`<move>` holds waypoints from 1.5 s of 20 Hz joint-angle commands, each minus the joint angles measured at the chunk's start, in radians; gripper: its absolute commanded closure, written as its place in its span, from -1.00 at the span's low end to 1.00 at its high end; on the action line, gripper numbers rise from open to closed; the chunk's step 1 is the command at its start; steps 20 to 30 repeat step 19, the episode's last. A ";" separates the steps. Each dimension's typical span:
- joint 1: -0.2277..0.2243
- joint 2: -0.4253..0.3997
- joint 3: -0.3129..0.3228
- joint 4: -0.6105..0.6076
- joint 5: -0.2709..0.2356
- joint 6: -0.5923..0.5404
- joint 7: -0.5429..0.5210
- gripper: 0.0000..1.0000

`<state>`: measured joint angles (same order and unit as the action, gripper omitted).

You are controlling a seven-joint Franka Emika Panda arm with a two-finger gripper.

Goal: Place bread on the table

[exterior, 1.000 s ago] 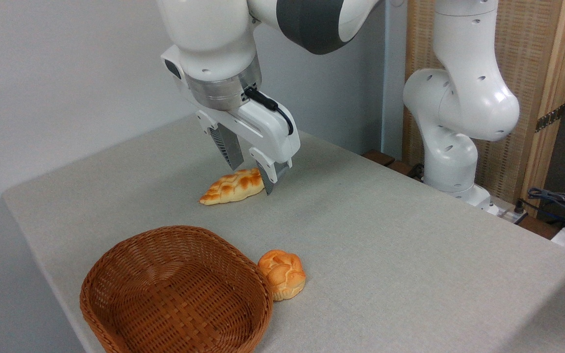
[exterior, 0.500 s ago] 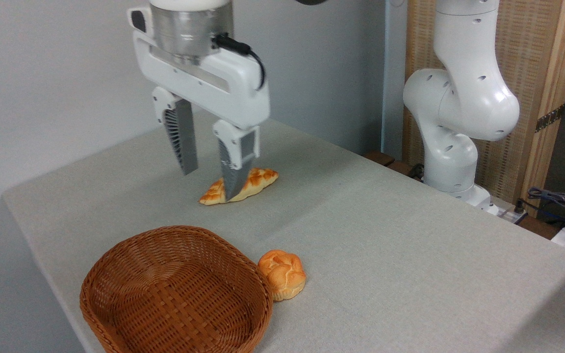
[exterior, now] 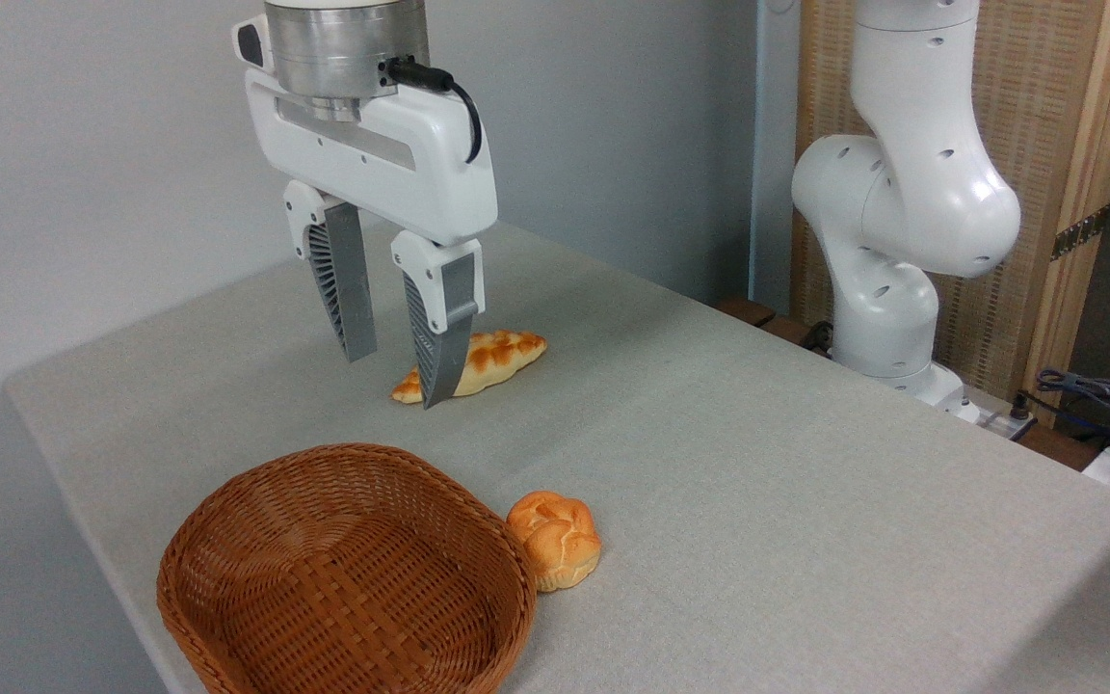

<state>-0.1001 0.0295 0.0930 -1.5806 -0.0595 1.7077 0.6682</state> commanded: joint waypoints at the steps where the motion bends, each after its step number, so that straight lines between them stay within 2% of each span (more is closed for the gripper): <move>1: 0.003 -0.006 -0.044 -0.012 0.016 0.009 -0.018 -1.00; 3: 0.010 -0.011 -0.055 -0.019 0.016 0.000 -0.030 -1.00; 6: 0.059 -0.011 -0.116 -0.019 0.016 -0.005 -0.056 -1.00; 11: 0.060 -0.010 -0.118 -0.018 0.013 -0.077 -0.052 -1.00; 30: 0.057 -0.014 -0.101 -0.018 0.010 -0.095 -0.042 -1.00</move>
